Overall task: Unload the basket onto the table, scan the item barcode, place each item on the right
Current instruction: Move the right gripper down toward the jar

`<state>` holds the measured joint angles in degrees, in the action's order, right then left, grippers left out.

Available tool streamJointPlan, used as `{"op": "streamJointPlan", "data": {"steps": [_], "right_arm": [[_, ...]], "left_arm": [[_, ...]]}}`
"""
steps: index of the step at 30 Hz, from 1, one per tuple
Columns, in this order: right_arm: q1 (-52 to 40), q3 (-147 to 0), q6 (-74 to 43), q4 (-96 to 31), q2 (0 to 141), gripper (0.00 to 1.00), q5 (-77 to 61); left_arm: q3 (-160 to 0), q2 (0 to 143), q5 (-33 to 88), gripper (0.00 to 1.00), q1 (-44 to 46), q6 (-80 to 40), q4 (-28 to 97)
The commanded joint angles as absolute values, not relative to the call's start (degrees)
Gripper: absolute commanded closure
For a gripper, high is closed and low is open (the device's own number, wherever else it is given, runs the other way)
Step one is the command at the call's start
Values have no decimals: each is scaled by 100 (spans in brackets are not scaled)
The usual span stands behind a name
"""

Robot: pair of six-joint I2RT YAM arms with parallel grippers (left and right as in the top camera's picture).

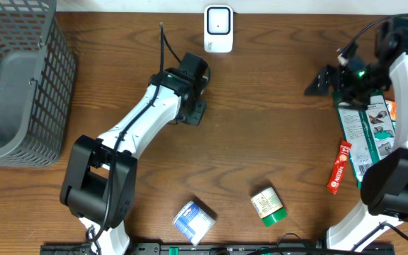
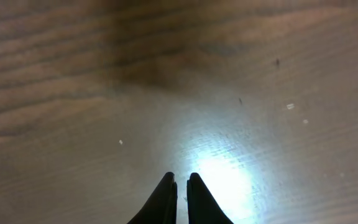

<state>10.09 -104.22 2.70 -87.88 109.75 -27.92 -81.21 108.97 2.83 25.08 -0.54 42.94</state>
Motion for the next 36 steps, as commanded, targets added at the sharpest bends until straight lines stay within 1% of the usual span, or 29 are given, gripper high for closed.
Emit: {"op": "streamJointPlan", "data": {"steps": [1,6,10,12,14,17,20,23,24,26,31,36], "right_arm": [[558,-9950,607,-9089,10938,99,-3096],[-30,-8753,910,-9461,10696,99,-3391],[-366,-7432,714,-9196,9804,99,-3546],[-526,-6768,213,-8888,9183,99,-3544],[-762,-6073,-539,-8458,8427,99,-3374],[-1227,-5240,-2257,-8149,7419,99,-2379],[-1765,-4554,-3507,-7968,6619,99,-1782],[-2290,-3844,-4449,-7634,5964,99,-1839],[-2456,-3632,-4637,-7485,5791,99,-1992],[-2749,-3194,-5365,-7194,5553,99,-2156],[-3151,-2327,-6101,-6460,5454,99,-2099],[-3170,-1959,-6289,-5959,5714,99,-1844]], "left_arm": [[-8149,10746,248,89,2324,-187,4198],[-8149,10746,250,87,2067,-189,4145],[-8149,10746,250,87,1922,-220,4123],[-8149,10746,252,86,1876,-285,4091],[-8149,10746,250,85,1865,-294,4032],[-8149,10746,250,83,1868,-294,3935],[-8149,10746,252,83,1868,-294,3909],[-8149,10746,252,83,1868,-294,3911],[-8149,10746,252,79,1868,-294,3911],[-8149,10746,252,78,1868,-294,3911],[-8149,10746,252,77,1868,-292,3909],[-8149,10746,252,77,1868,-292,3913]]}}
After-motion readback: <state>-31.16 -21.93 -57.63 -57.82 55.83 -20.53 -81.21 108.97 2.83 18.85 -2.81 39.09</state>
